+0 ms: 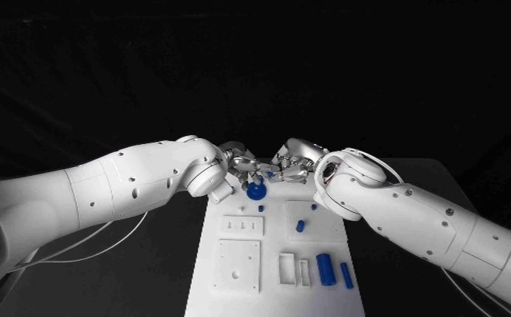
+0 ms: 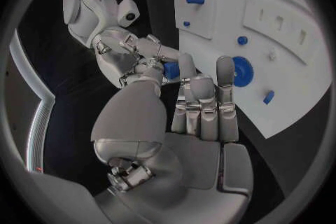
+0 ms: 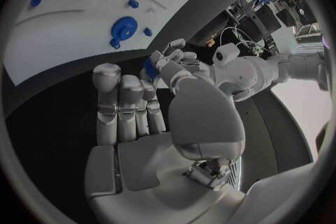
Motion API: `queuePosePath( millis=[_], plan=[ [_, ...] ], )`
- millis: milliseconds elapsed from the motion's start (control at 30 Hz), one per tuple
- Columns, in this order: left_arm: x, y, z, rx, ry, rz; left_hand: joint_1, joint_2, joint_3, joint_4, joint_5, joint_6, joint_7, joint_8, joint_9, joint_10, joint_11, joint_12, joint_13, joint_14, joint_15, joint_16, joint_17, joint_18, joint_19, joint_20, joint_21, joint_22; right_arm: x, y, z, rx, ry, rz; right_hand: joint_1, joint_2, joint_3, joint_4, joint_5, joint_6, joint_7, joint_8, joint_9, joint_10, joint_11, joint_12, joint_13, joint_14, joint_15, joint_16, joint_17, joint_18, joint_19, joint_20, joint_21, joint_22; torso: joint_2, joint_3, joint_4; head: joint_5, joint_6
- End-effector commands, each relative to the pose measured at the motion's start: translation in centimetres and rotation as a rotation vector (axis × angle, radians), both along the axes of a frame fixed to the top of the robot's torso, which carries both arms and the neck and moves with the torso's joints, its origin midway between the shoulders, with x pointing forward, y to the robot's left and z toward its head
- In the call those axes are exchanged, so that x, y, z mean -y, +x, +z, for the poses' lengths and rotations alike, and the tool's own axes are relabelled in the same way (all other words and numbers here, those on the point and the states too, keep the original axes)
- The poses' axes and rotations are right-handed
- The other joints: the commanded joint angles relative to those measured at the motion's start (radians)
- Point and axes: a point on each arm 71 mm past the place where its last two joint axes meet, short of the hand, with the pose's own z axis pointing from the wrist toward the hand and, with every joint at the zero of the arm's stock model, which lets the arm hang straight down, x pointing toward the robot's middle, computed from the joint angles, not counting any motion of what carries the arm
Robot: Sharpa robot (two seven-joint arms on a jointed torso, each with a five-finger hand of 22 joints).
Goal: Assemble the parts on the task board
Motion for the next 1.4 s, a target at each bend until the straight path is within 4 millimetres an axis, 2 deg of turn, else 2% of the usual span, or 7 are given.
queuePosePath(
  millis=[33, 267, 433, 667, 867, 1033, 1400],
  plan=[
    [0.5, -0.2, 0.1, -0.011, 0.008, -0.031, 0.01, 0.022, -0.002, -0.018, 0.052, -0.006, -0.003, -0.006, -0.001, -0.01, -0.002, 0.004, 0.0, -0.008, -0.002, 0.005, -0.003, -0.003, -0.001, -0.002, -0.009, 0.007, -0.3, -0.1, 0.0, 0.005, -0.027, 0.011, -0.002, 0.004, -0.004, 0.005, 0.007, 0.008, -0.001, 0.004, 0.0, 0.003, 0.0, -0.002, -0.001, 0.01, 0.0, -0.001, 0.001, 0.003, 0.018, -0.008, 0.006, 0.078, 0.0, -0.0002, 0.0009, 0.0, -0.003],
    [0.4, -0.2, 0.1, -0.009, 0.005, -0.03, 0.059, 0.09, -0.007, -0.092, 0.216, -0.007, -0.012, -0.006, -0.013, -0.014, -0.007, 0.001, -0.002, -0.01, -0.005, 0.006, -0.006, -0.005, 0.0, -0.005, -0.017, 0.021, -0.3, -0.1, -0.1, 0.011, -0.041, 0.013, -0.002, 0.004, -0.004, 0.005, 0.007, 0.008, -0.001, 0.004, 0.0, 0.003, 0.0, -0.002, -0.001, 0.01, 0.0, -0.001, 0.001, 0.003, 0.018, -0.008, 0.006, 0.078, 0.0, -0.0003, -0.0001, 0.0, -0.004],
    [0.3, -0.1, 0.1, -0.01, -0.01, -0.027, 0.079, 0.133, 0.021, -0.143, 0.256, -0.004, -0.021, 0.009, 0.035, -0.011, -0.01, -0.004, -0.007, -0.011, -0.008, 0.008, -0.006, -0.007, 0.001, -0.008, -0.022, 0.031, -0.2, 0.0, -0.2, 0.006, -0.048, 0.01, -0.002, 0.004, -0.004, 0.005, 0.007, 0.008, -0.001, 0.004, 0.0, 0.003, 0.0, -0.002, -0.001, 0.01, 0.0, -0.001, 0.001, 0.003, 0.018, -0.008, 0.006, 0.078, 0.0, 0.0008, 0.0003, 0.001, -0.005],
    [0.5, -0.3, 0.1, -0.02, -0.022, -0.035, 0.065, 0.156, 0.111, -0.217, 0.299, -0.027, -0.03, 0.048, 0.233, -0.002, -0.013, -0.012, -0.014, -0.011, -0.01, 0.014, -0.002, -0.007, 0.003, -0.011, -0.031, 0.057, -0.3, 0.1, -0.3, 0.005, -0.051, 0.009, -0.002, 0.004, -0.004, 0.005, 0.007, 0.008, -0.001, 0.004, 0.0, 0.003, 0.0, -0.002, -0.001, 0.01, 0.0, -0.001, 0.001, 0.003, 0.018, -0.008, 0.006, 0.078, 0.001, 0.0008, -0.0006, 0.0, -0.007],
    [0.5, -0.4, 0.0, -0.039, -0.025, -0.037, 0.033, 0.158, 0.161, -0.252, 0.315, -0.005, -0.026, 0.004, 0.316, 0.003, -0.015, -0.013, -0.012, -0.01, -0.01, 0.015, 0.003, -0.007, 0.006, -0.011, -0.046, 0.09, -0.4, 0.1, -0.3, 0.012, -0.043, 0.008, -0.002, 0.003, -0.006, 0.007, 0.007, 0.007, -0.001, 0.003, 0.0, 0.002, 0.0, -0.004, -0.003, 0.011, 0.0, -0.003, 0.001, 0.003, 0.018, -0.008, 0.002, 0.077, 0.0, 0.0015, 0.0004, -0.001, -0.009],
    [0.4, -0.5, -0.1, -0.053, -0.026, -0.03, 0.03, 0.157, 0.164, -0.257, 0.328, 0.003, -0.028, 0.003, 0.331, 0.006, -0.016, -0.013, -0.012, -0.009, -0.012, 0.018, 0.006, -0.007, 0.008, -0.012, -0.051, 0.099, -0.1, 0.1, -0.2, 0.033, -0.01, -0.004, -0.026, -0.035, -0.036, 0.021, 0.041, -0.087, 0.024, 0.001, -0.009, -0.032, 0.016, -0.04, -0.036, -0.004, 0.009, -0.034, -0.024, 0.008, 0.008, -0.002, -0.045, 0.066, -0.001, 0.0009, 0.0005, 0.001, -0.011],
    [-1.0, -0.8, -0.3, -0.083, -0.019, 0.007, -0.009, 0.159, 0.194, -0.29, 0.392, 0.013, -0.033, 0.006, 0.391, 0.018, -0.02, -0.013, -0.006, -0.005, -0.015, 0.026, 0.02, -0.006, 0.017, -0.016, -0.059, 0.127, 2.8, -0.5, -0.7, 0.092, 0.089, -0.042, 0.071, -0.104, -0.312, 0.153, 0.074, -0.369, 0.063, -0.004, -0.016, -0.121, 0.049, -0.107, -0.21, -0.043, 0.037, -0.088, -0.094, 0.035, -0.004, 0.03, -0.209, 0.036, -0.001, 0.0023, -0.0038, 0.01, -0.011]
  ],
)
